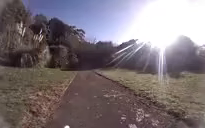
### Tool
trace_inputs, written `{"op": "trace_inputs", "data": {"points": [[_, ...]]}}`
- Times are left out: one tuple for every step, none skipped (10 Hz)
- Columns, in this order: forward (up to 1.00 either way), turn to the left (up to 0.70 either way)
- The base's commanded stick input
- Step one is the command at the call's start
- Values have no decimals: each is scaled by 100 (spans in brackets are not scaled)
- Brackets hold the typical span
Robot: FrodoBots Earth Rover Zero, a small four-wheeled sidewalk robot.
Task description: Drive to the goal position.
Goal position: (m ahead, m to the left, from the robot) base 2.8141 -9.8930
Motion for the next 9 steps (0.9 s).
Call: {"op": "trace_inputs", "data": {"points": [[1,0],[17,-17],[42,-42],[81,-32],[82,-33],[84,-33],[84,-34],[85,-34],[85,-34]]}}
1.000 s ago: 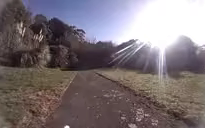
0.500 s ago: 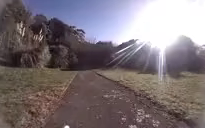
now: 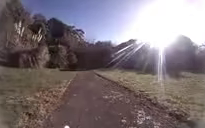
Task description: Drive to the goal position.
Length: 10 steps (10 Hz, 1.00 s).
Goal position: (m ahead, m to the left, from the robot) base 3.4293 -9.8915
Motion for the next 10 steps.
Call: {"op": "trace_inputs", "data": {"points": [[85,-34],[84,-32],[84,-32],[84,-33],[84,-33],[84,-33],[85,-33],[84,-33],[84,-33],[84,-33]]}}
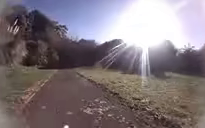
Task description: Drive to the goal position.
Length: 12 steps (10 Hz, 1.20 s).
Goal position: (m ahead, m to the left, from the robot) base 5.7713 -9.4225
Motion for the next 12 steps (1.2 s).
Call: {"op": "trace_inputs", "data": {"points": [[84,-32],[85,-33],[84,-32],[84,-31],[84,-31],[84,-31],[84,-31],[84,-30],[65,0],[38,0],[11,0],[7,0]]}}
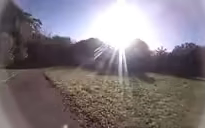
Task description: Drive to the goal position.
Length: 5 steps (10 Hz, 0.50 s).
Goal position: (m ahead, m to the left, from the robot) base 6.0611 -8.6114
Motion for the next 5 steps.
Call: {"op": "trace_inputs", "data": {"points": [[7,0],[7,0],[7,0],[7,0],[7,0]]}}
